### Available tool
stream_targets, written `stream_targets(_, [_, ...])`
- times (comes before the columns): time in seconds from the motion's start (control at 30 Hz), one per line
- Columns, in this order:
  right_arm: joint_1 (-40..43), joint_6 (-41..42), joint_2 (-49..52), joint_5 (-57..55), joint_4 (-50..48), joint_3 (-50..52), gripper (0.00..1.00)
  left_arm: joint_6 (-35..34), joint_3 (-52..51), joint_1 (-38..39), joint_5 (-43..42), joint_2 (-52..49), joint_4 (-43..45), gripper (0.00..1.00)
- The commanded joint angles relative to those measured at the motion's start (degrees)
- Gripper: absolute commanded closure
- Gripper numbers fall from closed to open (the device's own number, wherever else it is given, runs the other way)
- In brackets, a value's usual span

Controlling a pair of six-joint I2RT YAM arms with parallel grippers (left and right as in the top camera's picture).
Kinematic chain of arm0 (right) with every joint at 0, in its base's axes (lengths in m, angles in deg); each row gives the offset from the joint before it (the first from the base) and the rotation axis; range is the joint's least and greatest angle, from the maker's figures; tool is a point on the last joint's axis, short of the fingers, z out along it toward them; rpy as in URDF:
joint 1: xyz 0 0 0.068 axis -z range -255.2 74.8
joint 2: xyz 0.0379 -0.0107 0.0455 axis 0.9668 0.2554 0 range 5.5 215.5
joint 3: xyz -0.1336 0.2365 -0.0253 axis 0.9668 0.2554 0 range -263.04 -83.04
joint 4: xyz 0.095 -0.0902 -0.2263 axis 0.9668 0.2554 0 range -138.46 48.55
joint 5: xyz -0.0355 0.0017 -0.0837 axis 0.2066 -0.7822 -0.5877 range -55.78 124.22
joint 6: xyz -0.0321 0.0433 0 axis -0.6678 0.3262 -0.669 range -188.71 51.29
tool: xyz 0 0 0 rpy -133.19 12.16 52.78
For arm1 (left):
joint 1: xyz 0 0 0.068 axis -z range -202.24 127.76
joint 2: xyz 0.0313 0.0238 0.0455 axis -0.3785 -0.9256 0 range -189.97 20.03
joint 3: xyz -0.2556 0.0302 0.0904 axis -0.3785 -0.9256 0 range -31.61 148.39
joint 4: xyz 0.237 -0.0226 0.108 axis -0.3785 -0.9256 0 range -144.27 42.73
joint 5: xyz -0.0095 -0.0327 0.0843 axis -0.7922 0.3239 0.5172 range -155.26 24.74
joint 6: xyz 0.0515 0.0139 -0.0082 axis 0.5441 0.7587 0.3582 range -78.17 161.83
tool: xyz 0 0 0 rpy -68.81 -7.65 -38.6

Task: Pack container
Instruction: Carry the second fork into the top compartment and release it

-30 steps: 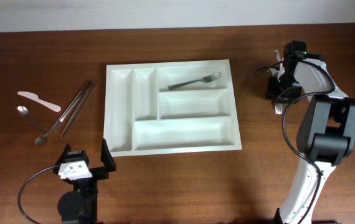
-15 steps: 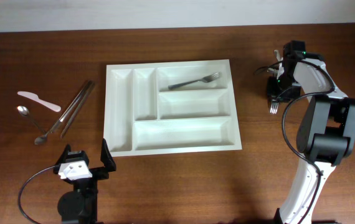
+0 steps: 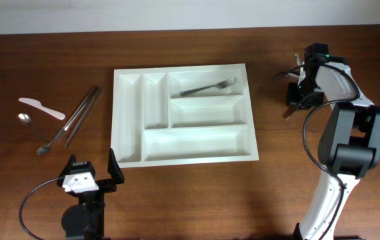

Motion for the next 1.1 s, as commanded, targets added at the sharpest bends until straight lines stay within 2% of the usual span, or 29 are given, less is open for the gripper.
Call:
stream_targets(0.0, [-0.2, -0.2, 2.3, 0.3, 0.4, 0.0, 0.96, 1.1, -0.3, 0.2, -0.6, 0.5, -0.1, 0.01])
stream_targets(0.27, [-1.0, -4.3, 2.1, 0.1, 3.0, -4.7, 0.96, 1.1, -0.3, 0.2, -0.6, 0.5, -0.1, 0.01])
stream_targets(0.6, [-3.4, -6.2, 1.9, 1.1, 10.9, -23.0, 0.96, 1.1, -0.3, 0.2, -0.6, 0.5, -0.1, 0.01])
stream_targets(0.83, [-9.0, -21.4, 1.9, 14.6, 15.3, -31.5, 0.96, 1.1, -0.3, 0.2, -0.6, 0.5, -0.1, 0.01])
stream_targets(1.07, [-17.9, -39.1, 1.9, 22.6, 15.8, -32.4, 0.96, 1.1, -0.3, 0.2, -0.6, 0.5, -0.1, 0.01])
